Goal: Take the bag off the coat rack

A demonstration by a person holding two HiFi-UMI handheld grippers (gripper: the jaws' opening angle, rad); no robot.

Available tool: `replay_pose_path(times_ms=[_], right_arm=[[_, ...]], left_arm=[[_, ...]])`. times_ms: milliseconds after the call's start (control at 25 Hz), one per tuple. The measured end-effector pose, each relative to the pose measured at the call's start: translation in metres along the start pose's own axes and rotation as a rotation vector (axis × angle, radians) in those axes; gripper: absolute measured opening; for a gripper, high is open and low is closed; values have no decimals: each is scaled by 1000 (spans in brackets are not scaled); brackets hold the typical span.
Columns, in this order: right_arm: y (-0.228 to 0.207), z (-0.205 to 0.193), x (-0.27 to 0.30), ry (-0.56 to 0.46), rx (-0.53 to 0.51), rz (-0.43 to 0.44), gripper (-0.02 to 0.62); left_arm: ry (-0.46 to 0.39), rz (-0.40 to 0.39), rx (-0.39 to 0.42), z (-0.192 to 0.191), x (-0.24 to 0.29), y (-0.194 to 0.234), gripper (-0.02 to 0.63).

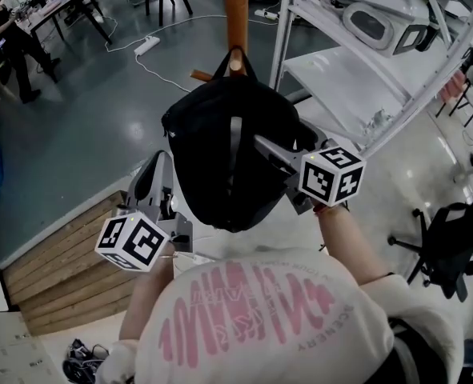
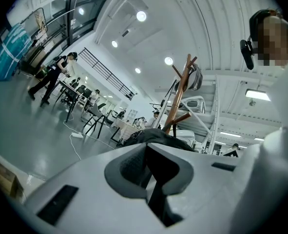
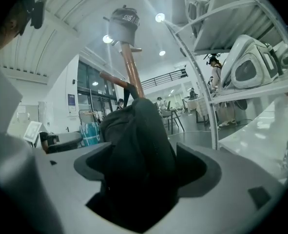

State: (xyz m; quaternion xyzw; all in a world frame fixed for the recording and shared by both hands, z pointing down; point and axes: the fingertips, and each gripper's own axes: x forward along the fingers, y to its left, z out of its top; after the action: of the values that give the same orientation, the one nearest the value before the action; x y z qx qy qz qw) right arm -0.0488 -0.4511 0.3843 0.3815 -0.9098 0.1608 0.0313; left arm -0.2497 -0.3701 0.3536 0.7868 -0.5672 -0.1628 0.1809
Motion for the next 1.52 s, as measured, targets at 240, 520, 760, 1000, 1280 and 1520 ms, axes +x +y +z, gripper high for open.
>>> replay_pose_path(times_ms=[240, 520, 760, 1000, 1280, 1520], right_arm=[[-6, -6, 6, 56, -25, -24, 380], [-23, -6, 7, 67, -70, -86, 274], [-31, -6, 8, 87, -119, -113, 225], [-28, -4, 10, 66, -98, -80, 253], [-27, -6, 9, 70, -103, -70, 253], [-28, -7, 7, 73, -100, -58, 255]], left_arm=[[20, 36, 20, 0, 3, 11, 5], [21, -24, 12, -3, 11, 9, 5], [26, -101, 75, -3, 20, -1, 70], [47, -71, 168, -10, 31, 3, 257], [91, -70, 221, -23, 53, 14, 387], [143, -156, 243, -36, 73, 2, 397]])
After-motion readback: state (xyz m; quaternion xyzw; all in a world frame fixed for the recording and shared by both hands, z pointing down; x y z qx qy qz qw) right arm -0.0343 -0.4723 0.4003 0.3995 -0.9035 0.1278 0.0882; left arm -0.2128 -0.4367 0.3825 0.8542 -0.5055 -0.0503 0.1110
